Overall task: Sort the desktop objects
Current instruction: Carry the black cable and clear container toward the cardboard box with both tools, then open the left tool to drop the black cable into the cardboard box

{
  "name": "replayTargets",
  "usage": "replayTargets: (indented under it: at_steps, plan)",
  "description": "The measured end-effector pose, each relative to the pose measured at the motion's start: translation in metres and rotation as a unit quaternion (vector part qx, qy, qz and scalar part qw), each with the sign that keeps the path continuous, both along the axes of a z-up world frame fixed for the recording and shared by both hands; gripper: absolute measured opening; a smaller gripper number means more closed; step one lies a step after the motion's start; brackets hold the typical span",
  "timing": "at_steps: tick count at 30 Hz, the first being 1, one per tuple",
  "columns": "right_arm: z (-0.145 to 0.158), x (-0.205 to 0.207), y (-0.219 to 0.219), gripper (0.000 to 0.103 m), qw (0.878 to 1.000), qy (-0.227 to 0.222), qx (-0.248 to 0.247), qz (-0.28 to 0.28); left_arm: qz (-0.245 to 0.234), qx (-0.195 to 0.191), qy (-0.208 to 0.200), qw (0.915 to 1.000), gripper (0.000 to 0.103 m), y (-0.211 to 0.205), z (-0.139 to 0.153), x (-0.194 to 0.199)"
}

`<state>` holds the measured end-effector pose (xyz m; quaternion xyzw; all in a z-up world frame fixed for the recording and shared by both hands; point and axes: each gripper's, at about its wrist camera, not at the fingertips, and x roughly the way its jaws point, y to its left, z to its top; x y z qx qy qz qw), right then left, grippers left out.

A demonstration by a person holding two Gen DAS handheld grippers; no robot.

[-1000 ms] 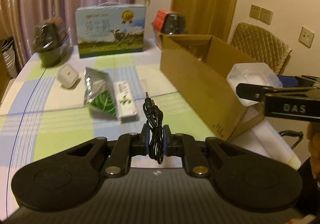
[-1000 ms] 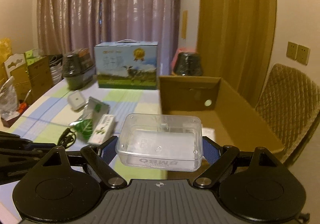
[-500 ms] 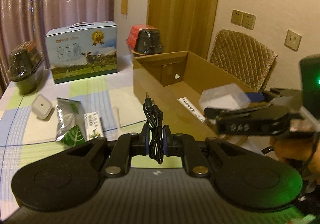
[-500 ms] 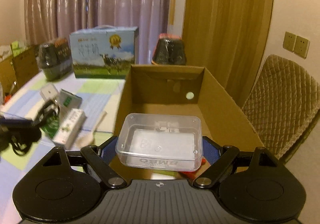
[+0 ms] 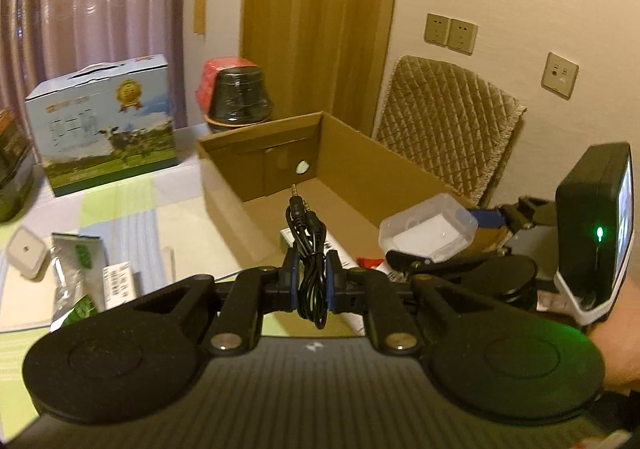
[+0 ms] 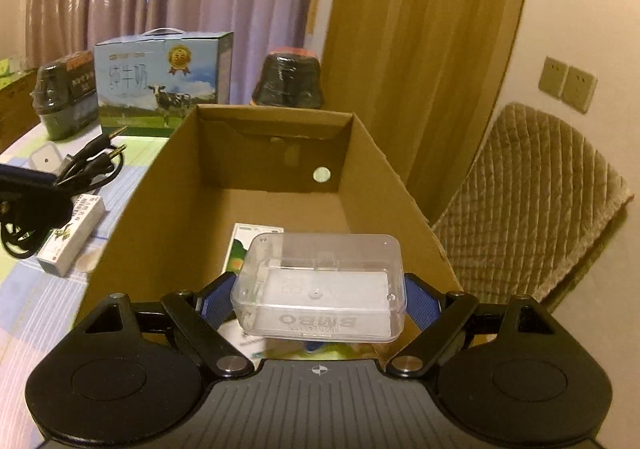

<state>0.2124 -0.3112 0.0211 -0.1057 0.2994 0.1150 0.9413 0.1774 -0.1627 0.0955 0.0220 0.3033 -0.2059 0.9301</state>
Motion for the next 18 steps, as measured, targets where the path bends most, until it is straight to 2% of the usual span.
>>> replayTargets:
  at_steps: [13,14,15,16,18]
  plan:
    - [-0.001,0.002,-0.024,0.084,0.999,0.004,0.040,-0.005,-0.027,0.009,0.019,0.9994,0.010,-0.039,-0.015,0.032]
    - [-0.001,0.002,-0.025,0.084,0.999,0.006,0.042,-0.005,-0.028,0.007,0.021,0.9994,0.011,-0.041,-0.017,0.035]
    - [-0.001,0.003,-0.026,0.084,0.999,0.007,0.045,-0.007,-0.027,0.007,0.023,0.9993,0.022,-0.042,-0.019,0.037]
    - [-0.001,0.003,-0.027,0.084,0.999,0.008,0.046,-0.008,-0.025,0.005,0.025,0.9994,0.027,-0.041,-0.021,0.040]
    - [-0.001,0.003,-0.029,0.084,0.999,0.008,0.049,-0.008,-0.022,0.002,0.027,0.9994,0.027,-0.038,-0.022,0.041]
